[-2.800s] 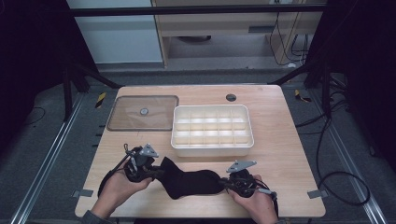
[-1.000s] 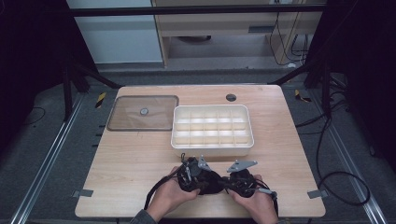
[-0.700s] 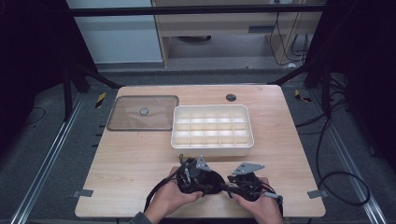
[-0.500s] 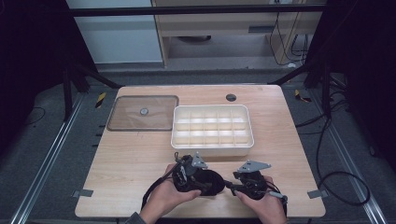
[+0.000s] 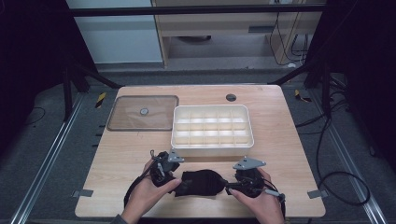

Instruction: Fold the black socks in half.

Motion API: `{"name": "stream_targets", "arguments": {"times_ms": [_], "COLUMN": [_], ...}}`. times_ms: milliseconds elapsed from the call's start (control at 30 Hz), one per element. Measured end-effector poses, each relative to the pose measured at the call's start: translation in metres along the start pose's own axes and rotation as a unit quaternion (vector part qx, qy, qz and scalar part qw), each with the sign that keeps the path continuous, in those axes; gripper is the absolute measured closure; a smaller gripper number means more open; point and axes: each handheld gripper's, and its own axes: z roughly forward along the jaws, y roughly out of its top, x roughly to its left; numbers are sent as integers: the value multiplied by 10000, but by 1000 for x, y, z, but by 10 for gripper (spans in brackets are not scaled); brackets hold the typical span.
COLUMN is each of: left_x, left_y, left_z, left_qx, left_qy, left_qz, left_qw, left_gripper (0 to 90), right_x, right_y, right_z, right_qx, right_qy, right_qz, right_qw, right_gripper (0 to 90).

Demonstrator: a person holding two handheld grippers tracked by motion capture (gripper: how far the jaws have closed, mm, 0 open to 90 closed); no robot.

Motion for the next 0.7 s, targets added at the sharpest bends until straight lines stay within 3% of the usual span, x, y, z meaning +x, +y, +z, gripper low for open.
{"name": "stream_targets", "arguments": {"times_ms": [100, 233, 567, 700], "left_x": [8, 13, 19, 21], "left_y": [-6, -9, -24, -25], "left_z": [0, -5, -15, -16], "left_qx": [66, -22, -101, -103], "left_qy": [65, 140, 262, 285], "left_qz": [-36, -93, -183, -175], "left_qw": [10000, 9999, 9994, 9994], "left_gripper": [72, 92, 130, 145], "right_x": [2, 4, 0, 2], "right_y": [9, 18, 19, 24], "right_z": [0, 1, 6, 11], "right_qx": [103, 292, 450, 510], "right_qy": [79, 75, 171, 250], "right_qz": [-57, -220, -47, -119], "right_qw": [9999, 9993, 9988, 9983], "right_gripper": [257, 286, 354, 421]}}
